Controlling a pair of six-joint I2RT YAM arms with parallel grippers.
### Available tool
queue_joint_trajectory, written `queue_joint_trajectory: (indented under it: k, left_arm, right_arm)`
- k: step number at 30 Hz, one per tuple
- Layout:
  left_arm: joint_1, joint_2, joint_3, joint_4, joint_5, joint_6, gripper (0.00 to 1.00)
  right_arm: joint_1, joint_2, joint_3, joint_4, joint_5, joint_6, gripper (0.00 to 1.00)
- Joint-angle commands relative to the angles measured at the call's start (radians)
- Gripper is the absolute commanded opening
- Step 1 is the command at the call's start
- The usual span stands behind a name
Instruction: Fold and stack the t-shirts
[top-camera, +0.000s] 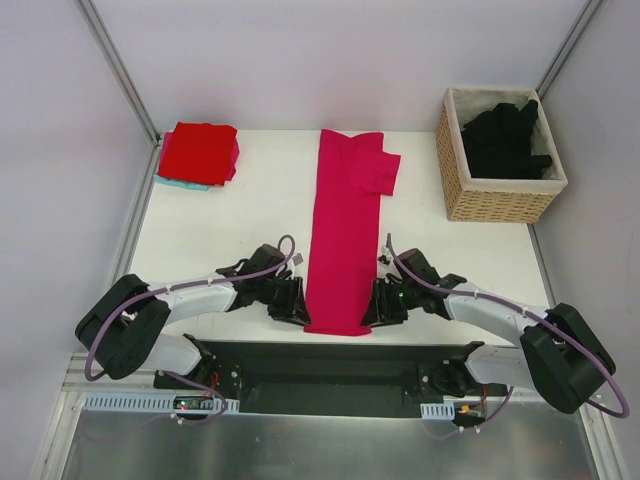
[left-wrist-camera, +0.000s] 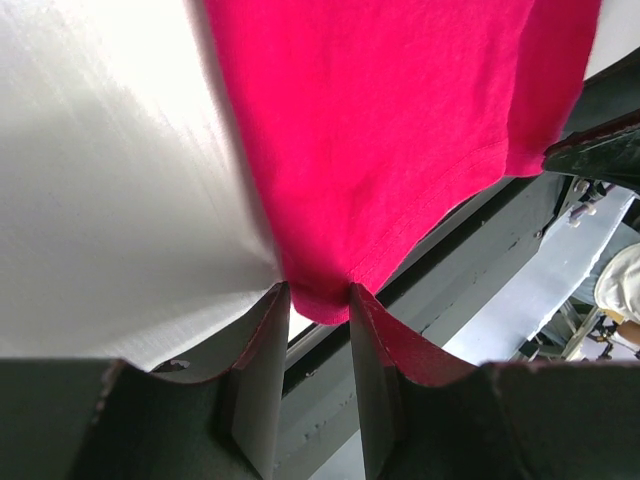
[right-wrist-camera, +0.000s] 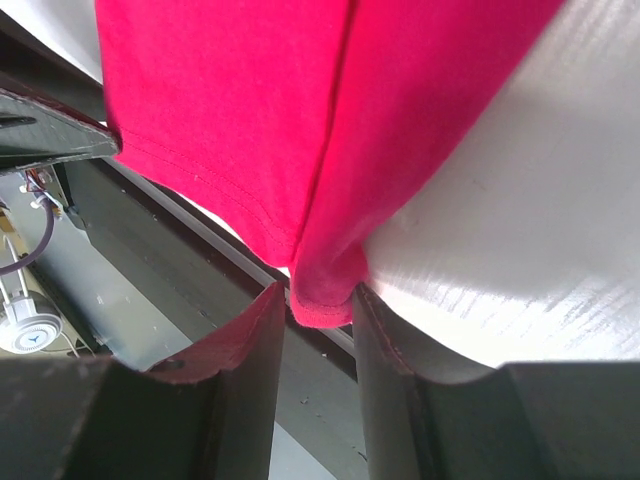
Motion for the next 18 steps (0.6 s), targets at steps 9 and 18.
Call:
queue_joint_trajectory:
  k: [9, 18]
  left_arm:
    - [-0.007, -0.054, 0.023, -0.076, -0.014, 0.036, 0.3]
    - [-0.009, -0.01, 0.017, -0.069, -0.029, 0.047, 0.3]
  right_arm:
    - [0.012, 0.009, 0.052, -0.008, -0.007, -0.032, 0.35]
    - [0.014, 0.017, 0.062, -0.012, -0.006, -0.039, 0.34]
